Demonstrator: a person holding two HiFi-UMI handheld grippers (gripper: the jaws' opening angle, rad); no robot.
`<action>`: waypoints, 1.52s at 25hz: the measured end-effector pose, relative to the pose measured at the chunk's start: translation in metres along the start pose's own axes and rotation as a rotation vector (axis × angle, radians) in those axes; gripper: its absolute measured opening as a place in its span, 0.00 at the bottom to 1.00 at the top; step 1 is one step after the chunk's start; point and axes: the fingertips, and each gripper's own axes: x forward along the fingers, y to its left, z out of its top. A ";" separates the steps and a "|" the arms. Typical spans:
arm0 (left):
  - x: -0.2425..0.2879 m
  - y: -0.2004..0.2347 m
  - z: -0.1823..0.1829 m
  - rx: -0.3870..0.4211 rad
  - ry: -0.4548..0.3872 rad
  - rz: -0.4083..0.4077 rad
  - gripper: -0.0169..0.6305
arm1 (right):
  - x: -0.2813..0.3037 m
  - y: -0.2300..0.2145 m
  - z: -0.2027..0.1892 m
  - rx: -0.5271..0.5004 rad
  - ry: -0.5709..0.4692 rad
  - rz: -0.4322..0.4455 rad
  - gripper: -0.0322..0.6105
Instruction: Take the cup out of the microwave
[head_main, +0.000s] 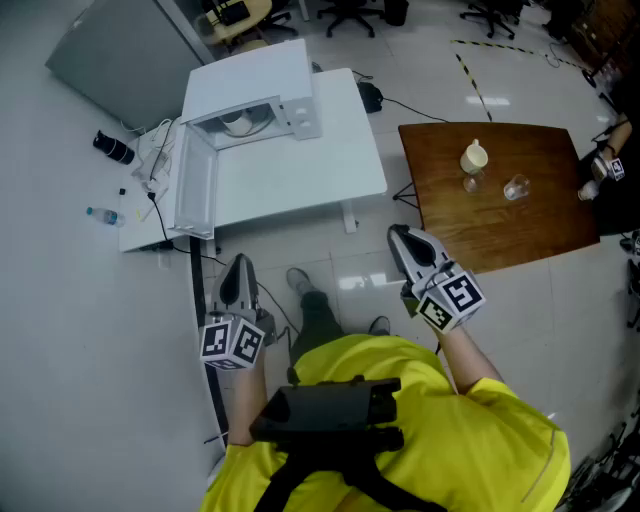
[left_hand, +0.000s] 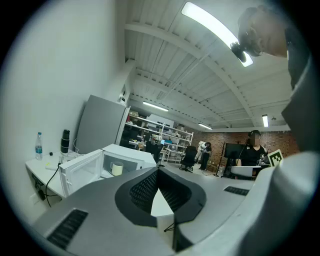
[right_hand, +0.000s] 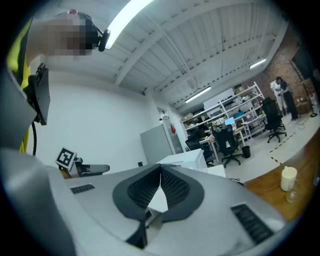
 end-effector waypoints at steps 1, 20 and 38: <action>0.011 0.014 0.002 0.001 0.008 -0.008 0.01 | 0.024 0.004 -0.003 -0.004 0.005 0.014 0.06; 0.170 0.224 0.022 -0.022 0.140 -0.046 0.01 | 0.568 -0.048 -0.173 -0.228 0.361 0.063 0.74; 0.221 0.261 -0.004 -0.027 0.201 0.022 0.01 | 0.740 -0.109 -0.236 -0.309 0.398 0.035 0.80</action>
